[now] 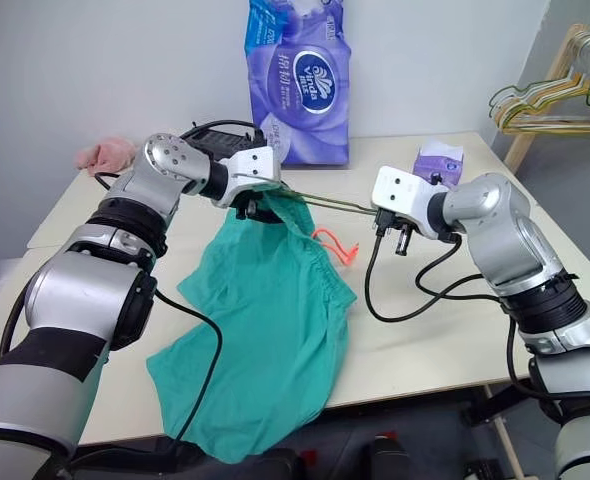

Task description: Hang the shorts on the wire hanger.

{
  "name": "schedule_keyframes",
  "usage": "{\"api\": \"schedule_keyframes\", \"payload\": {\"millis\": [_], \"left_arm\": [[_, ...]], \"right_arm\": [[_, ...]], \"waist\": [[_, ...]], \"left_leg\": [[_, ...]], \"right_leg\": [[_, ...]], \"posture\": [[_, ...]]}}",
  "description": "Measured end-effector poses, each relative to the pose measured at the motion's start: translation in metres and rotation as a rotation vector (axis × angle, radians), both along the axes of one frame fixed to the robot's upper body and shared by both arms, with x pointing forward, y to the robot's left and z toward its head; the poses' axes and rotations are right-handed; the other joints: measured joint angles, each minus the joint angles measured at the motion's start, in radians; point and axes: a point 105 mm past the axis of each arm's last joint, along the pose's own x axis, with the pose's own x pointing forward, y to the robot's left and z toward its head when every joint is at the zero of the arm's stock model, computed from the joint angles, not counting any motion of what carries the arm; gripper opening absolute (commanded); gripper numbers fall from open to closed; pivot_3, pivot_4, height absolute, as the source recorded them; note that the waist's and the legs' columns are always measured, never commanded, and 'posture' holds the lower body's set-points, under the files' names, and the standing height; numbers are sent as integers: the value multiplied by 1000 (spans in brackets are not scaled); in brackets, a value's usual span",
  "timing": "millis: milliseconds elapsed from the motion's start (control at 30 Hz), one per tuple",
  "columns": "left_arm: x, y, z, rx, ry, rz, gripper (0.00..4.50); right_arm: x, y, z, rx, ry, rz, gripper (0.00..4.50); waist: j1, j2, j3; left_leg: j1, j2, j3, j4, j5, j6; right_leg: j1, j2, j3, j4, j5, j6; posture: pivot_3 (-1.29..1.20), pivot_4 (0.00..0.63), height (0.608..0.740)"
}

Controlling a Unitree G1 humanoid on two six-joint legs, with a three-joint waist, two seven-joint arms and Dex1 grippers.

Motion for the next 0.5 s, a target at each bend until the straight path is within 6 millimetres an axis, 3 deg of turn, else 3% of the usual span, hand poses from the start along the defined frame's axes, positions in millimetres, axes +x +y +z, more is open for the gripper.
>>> {"api": "schedule_keyframes", "payload": {"millis": [500], "left_arm": [[3, -4, 2, -58, -25, 20, 2515]], "right_arm": [[-1, 1, 0, 6, 6, -11, 0]], "waist": [[0, 0, 0]], "left_leg": [[-1, 0, 0, 9, 0, 0]], "right_leg": [[0, 0, 0, 8, 0, 0]], "posture": [[54, 42, 740]]}}
